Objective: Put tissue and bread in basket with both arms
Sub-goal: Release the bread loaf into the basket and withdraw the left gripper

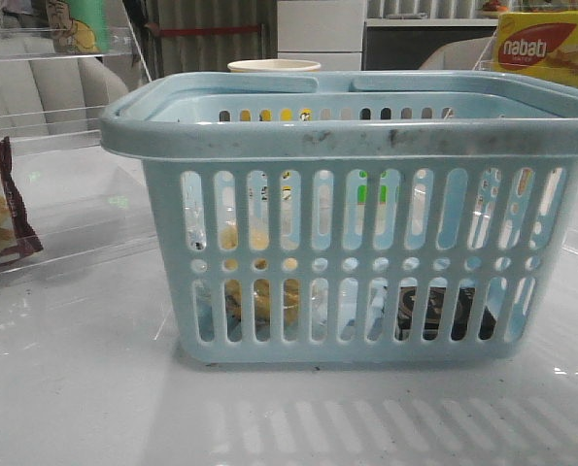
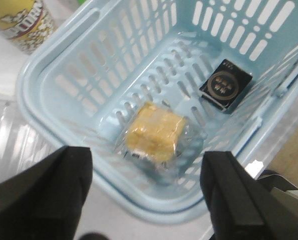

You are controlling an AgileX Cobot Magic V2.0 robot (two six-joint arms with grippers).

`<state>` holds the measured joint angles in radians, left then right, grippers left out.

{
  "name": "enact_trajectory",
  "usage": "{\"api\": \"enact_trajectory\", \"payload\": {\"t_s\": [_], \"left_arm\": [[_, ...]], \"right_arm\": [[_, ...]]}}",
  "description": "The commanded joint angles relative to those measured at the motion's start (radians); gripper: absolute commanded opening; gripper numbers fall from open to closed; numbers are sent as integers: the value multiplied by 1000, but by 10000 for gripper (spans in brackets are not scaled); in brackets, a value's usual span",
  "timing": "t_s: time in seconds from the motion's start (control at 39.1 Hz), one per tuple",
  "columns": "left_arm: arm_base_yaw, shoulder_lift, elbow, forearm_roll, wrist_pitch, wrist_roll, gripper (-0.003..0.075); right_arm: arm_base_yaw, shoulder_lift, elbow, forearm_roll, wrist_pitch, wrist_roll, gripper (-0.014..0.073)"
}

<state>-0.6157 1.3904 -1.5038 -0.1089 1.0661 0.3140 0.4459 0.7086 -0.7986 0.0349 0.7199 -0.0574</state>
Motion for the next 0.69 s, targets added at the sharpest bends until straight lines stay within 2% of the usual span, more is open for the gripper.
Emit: {"api": "enact_trajectory", "payload": {"t_s": [0.0, 0.38, 0.67], "left_arm": [[-2, -134, 64, 59, -70, -81, 505], [-2, -583, 523, 54, -338, -189, 505], [-2, -830, 776, 26, -435, -189, 505]], "right_arm": [[1, -4, -25, -10, -68, -7, 539], [1, -4, -25, -10, -68, -7, 539], [1, -4, -25, -10, -68, -7, 539]]}}
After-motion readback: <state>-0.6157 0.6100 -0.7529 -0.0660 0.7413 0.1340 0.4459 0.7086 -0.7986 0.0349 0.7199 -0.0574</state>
